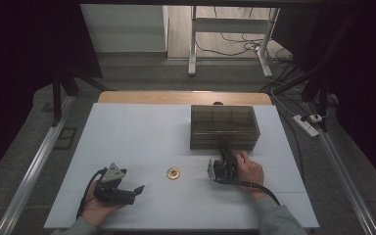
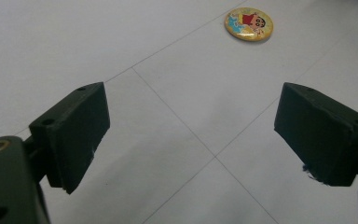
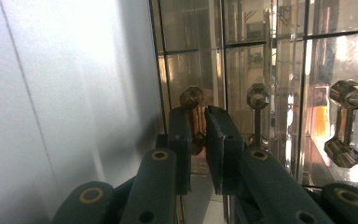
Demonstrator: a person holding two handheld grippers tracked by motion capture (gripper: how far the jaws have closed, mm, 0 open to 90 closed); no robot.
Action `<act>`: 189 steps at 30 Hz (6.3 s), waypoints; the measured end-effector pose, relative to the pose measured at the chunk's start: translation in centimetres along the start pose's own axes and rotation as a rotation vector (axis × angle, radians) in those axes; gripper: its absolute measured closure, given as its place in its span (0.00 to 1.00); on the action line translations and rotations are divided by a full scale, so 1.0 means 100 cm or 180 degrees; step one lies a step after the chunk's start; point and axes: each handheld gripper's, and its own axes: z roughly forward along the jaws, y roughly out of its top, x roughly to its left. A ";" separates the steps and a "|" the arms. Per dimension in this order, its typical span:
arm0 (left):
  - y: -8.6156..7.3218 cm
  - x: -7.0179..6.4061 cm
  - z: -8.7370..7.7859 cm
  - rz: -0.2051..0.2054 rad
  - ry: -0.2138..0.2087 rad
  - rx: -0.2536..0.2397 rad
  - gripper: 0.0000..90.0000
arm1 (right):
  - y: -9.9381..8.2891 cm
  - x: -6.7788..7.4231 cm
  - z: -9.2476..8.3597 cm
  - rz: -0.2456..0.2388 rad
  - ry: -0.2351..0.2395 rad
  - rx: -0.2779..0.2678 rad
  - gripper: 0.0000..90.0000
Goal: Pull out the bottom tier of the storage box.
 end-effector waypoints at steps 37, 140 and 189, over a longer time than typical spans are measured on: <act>0.000 0.000 0.000 0.0000 0.0015 -0.0001 0.12 | -0.008 -0.004 -0.017 0.0365 0.0355 -0.0197 0.67; 0.109 -0.041 0.076 0.0345 -0.0345 -0.0052 0.14 | -0.098 -0.082 -0.034 0.3159 0.1713 -0.1028 0.43; 0.138 -0.053 0.131 0.0217 -0.0414 0.0054 0.14 | -0.149 -0.075 -0.018 0.3425 0.1704 -0.0561 0.42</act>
